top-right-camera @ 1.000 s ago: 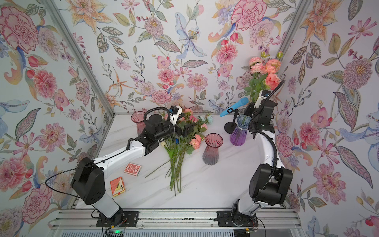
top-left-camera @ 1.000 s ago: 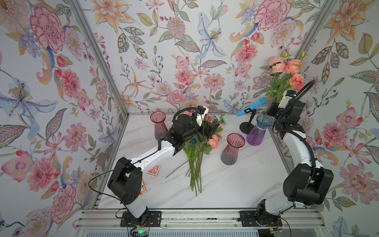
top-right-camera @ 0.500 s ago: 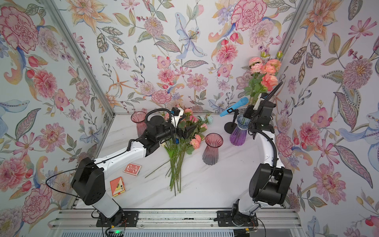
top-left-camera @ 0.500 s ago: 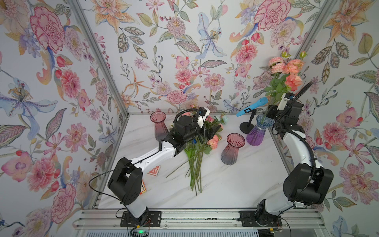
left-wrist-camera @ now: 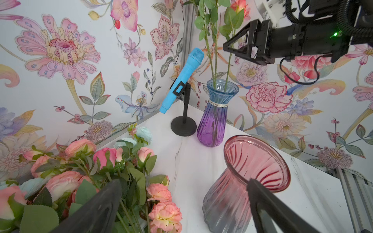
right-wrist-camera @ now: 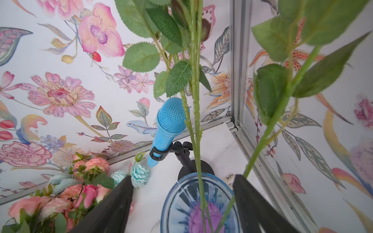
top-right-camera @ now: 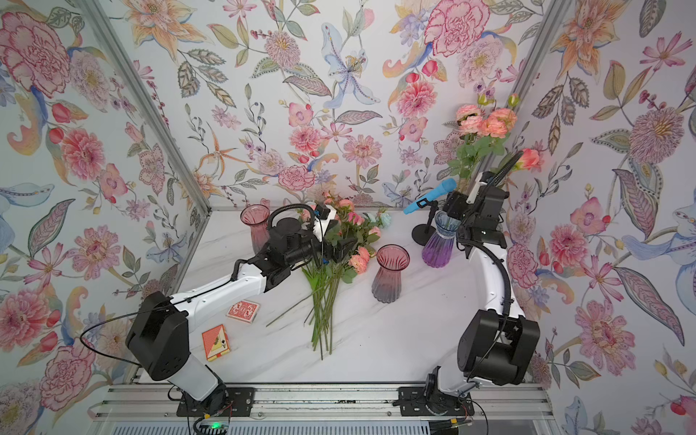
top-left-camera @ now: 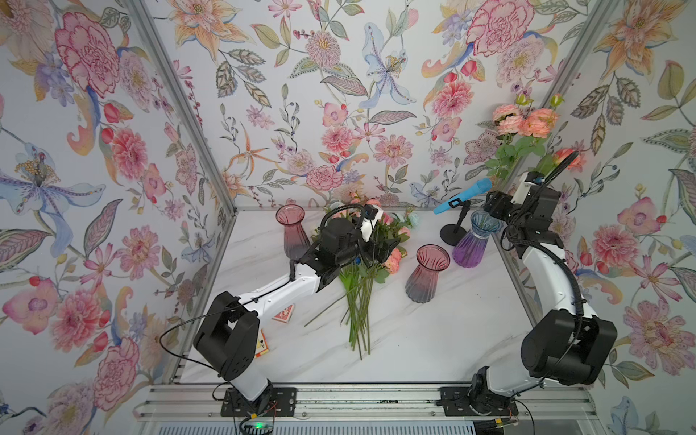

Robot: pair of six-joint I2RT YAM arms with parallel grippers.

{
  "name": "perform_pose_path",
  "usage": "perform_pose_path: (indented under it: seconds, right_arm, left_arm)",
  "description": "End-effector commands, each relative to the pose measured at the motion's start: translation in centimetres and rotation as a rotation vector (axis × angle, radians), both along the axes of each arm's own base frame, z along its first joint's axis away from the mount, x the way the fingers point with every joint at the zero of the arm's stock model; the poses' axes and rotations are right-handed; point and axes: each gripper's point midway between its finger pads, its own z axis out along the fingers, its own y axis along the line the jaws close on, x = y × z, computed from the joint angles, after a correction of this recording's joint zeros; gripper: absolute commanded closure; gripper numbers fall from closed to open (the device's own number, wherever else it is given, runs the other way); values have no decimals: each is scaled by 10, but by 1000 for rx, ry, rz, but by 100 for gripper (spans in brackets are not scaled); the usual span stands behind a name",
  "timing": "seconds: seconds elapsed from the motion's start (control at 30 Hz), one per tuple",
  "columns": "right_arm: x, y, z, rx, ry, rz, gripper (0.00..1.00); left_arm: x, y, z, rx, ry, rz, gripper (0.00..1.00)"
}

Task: Place the pink flowers into the vase
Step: Place the flower in the vase, then pick up the flower at the center of the board.

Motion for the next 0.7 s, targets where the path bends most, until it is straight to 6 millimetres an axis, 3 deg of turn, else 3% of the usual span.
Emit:
perform_pose_path:
  seconds: [0.0, 0.13, 0.33, 0.67]
  right_arm:
    - [-13, 10, 14, -4, -22, 8, 11]
    - [-19, 18, 17, -8, -23, 17, 0]
    - [-27, 40, 20, -17, -22, 56, 1]
    - [-52, 128, 16, -32, -3, 278, 0]
  left_arm:
    - [-5, 3, -5, 28, 14, 13, 0]
    - [-5, 5, -20, 62, 48, 22, 0]
    - [-3, 7, -57, 158, 140, 33, 0]
    - [-1, 6, -128, 314, 325, 33, 3]
